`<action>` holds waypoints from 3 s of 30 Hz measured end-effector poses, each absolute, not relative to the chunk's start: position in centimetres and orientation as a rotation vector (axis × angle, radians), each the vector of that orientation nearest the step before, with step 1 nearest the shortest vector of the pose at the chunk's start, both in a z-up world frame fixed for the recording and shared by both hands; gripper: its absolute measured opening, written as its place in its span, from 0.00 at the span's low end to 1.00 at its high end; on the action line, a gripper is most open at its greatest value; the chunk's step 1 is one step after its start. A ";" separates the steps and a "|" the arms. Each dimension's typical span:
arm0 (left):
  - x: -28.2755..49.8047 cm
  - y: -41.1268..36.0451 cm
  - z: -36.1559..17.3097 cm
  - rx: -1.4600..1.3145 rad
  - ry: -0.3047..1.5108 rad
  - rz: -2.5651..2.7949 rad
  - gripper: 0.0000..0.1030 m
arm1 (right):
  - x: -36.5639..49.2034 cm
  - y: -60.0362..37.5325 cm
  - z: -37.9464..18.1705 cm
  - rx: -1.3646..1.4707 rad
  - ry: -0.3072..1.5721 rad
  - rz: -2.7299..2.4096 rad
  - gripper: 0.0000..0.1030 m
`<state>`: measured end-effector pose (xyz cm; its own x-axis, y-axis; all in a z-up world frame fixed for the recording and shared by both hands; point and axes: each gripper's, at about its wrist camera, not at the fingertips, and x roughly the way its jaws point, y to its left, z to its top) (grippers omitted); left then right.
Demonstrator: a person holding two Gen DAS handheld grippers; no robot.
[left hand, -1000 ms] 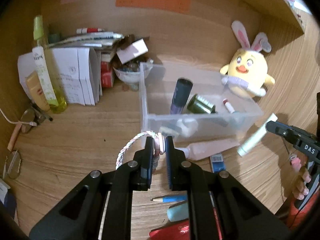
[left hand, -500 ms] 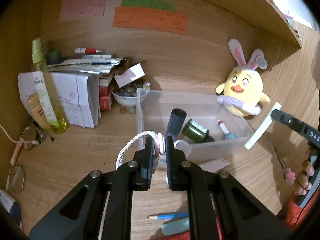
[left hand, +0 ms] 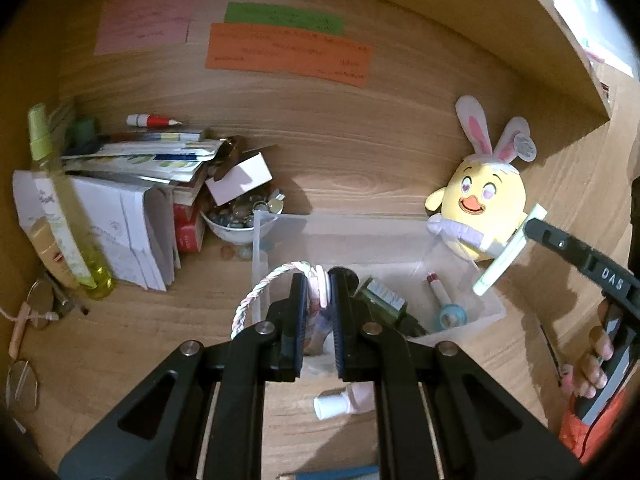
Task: Organize objects
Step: 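Lower the marker into the bin with the right tool while the left tool drops the bracelet in, then move the right tool to the brown stone and grasp it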
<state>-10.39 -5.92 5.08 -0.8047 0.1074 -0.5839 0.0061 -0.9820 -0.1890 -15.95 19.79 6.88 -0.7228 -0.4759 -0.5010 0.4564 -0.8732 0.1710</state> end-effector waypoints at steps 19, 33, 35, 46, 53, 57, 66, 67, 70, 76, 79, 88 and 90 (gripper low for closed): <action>-14.5 -2.5 4.0 -1.044 -0.196 2.823 0.10 | -18.9 17.4 3.7 0.881 0.083 -2.548 0.14; -13.6 -3.5 4.4 -1.038 -0.215 2.810 0.32 | -19.9 15.2 2.1 0.939 0.186 -2.535 0.14; -13.1 -3.6 4.8 -1.014 -0.212 2.824 0.40 | -20.0 14.8 1.9 0.943 0.197 -2.531 0.14; -10.6 -4.4 5.6 -0.968 -0.179 2.857 0.54 | -19.2 13.7 1.4 0.958 0.216 -2.481 0.14; -9.5 -4.9 4.4 -1.021 -0.134 2.885 0.65 | -17.6 14.1 1.6 0.972 0.198 -2.416 0.18; -8.9 -5.2 3.8 -1.052 -0.114 2.894 0.67 | -16.0 14.6 1.8 0.946 0.190 -2.408 0.37; -7.1 -5.5 2.2 -1.106 -0.056 2.924 0.83 | -12.8 15.8 1.8 0.917 0.178 -2.404 0.62; -6.9 -5.5 2.0 -1.115 -0.048 2.922 0.83 | -12.6 15.8 1.7 0.917 0.182 -2.400 0.63; -6.1 -5.3 1.2 -1.148 -0.026 2.910 0.84 | -11.7 16.1 1.4 0.927 0.167 -2.377 0.63; -4.8 -4.9 -0.8 -1.217 0.050 2.897 0.87 | -10.4 15.8 -0.1 0.972 0.151 -2.327 0.64; -4.5 -5.0 -1.8 -1.256 0.049 2.877 0.87 | -10.0 15.0 -1.5 1.015 0.168 -2.294 0.64; -3.3 -5.3 -4.0 -1.358 -0.045 2.799 0.87 | -9.3 12.7 -5.4 1.148 0.159 -2.150 0.64; -3.0 -5.5 -4.4 -1.378 -0.069 2.784 0.87 | -8.8 12.4 -5.8 1.157 0.159 -2.134 0.64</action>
<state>-3.04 -5.47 -4.37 -0.6061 0.0504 -0.7938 -0.0109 -0.9984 -0.0550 -8.84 12.37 -5.82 -0.3611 -0.5165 -0.7764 0.6261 -0.7513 0.2087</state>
